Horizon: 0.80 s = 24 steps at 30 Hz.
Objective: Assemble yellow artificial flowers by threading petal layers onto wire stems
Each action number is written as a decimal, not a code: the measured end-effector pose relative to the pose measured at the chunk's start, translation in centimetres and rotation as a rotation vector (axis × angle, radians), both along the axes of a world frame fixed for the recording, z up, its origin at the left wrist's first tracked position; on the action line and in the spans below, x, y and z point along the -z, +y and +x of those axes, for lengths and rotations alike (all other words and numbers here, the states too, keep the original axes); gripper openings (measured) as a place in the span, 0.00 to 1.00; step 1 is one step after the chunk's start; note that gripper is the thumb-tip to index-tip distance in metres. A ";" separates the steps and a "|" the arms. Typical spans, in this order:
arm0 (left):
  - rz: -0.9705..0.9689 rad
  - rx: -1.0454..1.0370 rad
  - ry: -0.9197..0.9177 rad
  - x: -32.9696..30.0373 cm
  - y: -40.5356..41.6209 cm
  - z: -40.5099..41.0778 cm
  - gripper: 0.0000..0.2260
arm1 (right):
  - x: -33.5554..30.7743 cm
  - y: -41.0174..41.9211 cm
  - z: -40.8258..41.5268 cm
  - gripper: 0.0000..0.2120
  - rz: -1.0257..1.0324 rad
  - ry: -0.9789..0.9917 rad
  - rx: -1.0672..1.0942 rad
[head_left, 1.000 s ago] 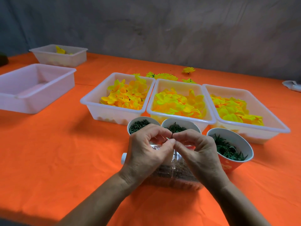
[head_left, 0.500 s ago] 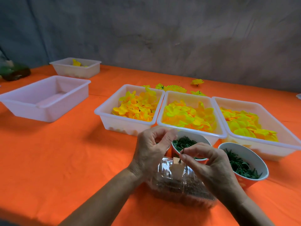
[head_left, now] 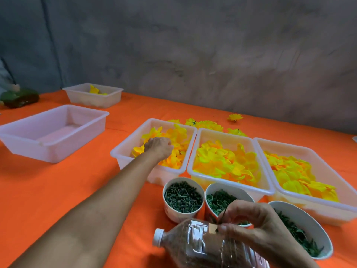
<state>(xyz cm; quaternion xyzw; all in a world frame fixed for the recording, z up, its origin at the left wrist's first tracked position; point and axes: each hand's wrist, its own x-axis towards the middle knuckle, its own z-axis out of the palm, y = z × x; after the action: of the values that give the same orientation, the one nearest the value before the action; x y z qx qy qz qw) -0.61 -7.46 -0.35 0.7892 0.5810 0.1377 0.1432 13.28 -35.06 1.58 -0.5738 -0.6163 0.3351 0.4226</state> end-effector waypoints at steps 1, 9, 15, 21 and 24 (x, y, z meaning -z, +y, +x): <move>-0.054 0.001 0.024 0.0 0.5 0.3 0.15 | 0.0 0.2 0.2 0.05 -0.012 -0.007 -0.016; -0.068 0.028 -0.020 1.1 1.6 1.5 0.08 | -0.2 0.7 1.4 0.10 -0.120 0.155 -0.062; 0.023 -0.059 -0.364 1.3 1.2 0.8 0.08 | 1.3 1.6 1.4 0.05 -0.036 0.269 0.221; -0.149 -0.031 -1.001 1.5 0.1 -0.5 0.13 | 2.1 2.3 1.1 0.07 -0.020 0.302 0.276; -0.217 -0.014 -1.176 1.2 -0.5 -0.7 0.14 | 2.4 2.8 0.9 0.08 0.004 0.315 0.296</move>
<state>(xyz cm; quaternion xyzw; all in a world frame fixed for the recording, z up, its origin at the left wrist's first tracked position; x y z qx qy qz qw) -1.31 -7.98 -1.55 0.5576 0.4202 0.4924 0.5197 14.19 -32.24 -0.82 -0.5978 -0.4524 0.3534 0.5596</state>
